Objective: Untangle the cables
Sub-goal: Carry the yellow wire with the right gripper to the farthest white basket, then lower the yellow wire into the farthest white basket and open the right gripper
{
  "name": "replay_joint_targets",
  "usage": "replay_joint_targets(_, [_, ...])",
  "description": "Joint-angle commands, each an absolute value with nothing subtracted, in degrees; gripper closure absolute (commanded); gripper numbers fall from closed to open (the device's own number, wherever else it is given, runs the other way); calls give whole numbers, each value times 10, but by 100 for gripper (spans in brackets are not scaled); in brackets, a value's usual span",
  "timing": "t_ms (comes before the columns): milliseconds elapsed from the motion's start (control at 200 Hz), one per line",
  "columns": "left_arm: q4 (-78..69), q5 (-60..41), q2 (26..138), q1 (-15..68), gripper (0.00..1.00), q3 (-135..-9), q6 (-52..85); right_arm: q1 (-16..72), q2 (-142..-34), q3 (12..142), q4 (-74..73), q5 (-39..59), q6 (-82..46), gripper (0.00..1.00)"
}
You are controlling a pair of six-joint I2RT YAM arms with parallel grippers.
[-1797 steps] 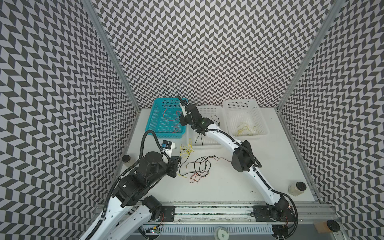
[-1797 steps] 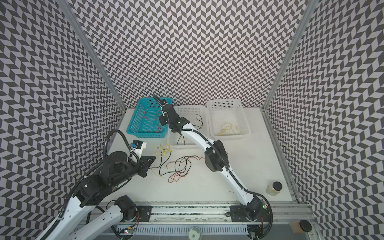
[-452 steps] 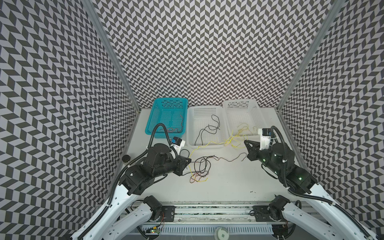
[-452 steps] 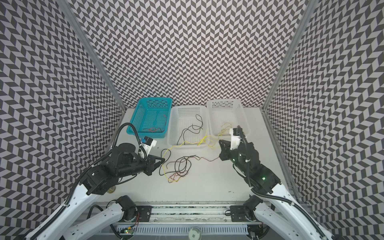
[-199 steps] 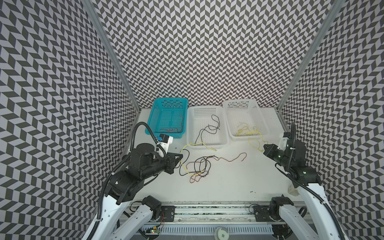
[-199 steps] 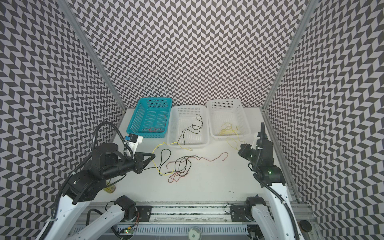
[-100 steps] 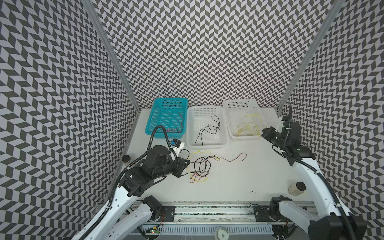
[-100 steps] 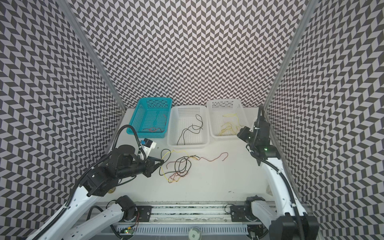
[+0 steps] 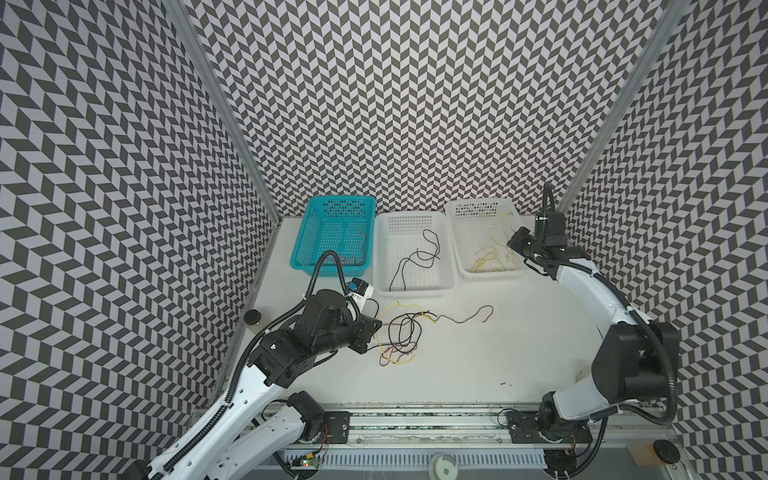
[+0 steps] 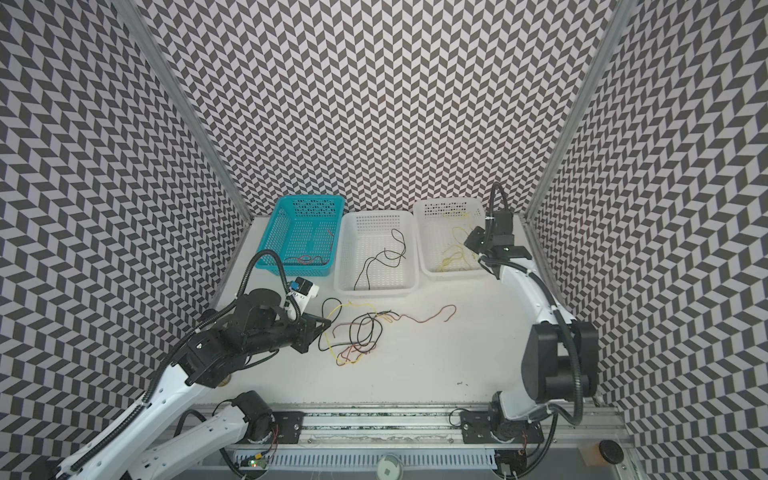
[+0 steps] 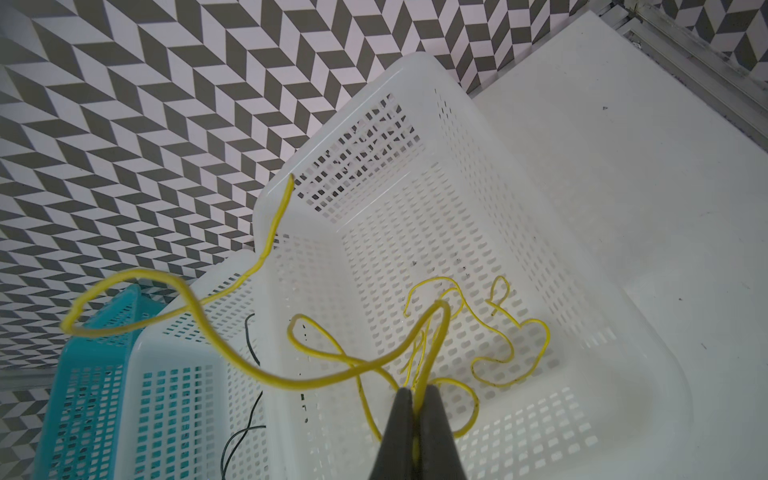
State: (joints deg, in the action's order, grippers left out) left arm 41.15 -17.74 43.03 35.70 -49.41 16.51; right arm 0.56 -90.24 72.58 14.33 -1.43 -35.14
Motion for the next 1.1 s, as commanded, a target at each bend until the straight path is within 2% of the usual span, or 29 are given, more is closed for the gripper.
replay_joint_targets(0, [402, -172, 429, 359, 100, -491, 159, 13, -932, 766, 129, -37, -341, 100])
replay_joint_targets(381, [401, -173, 430, 360, 100, -489, 158, 16, -1018, 805, 147, -35, -335, 97])
replay_joint_targets(806, [403, -168, 430, 366, 100, -488, 158, 21, -1035, 801, 145, -22, -331, 94])
replay_joint_targets(1097, [403, -168, 432, 367, 100, -490, 157, 21, -1035, 800, 150, -19, -335, 84])
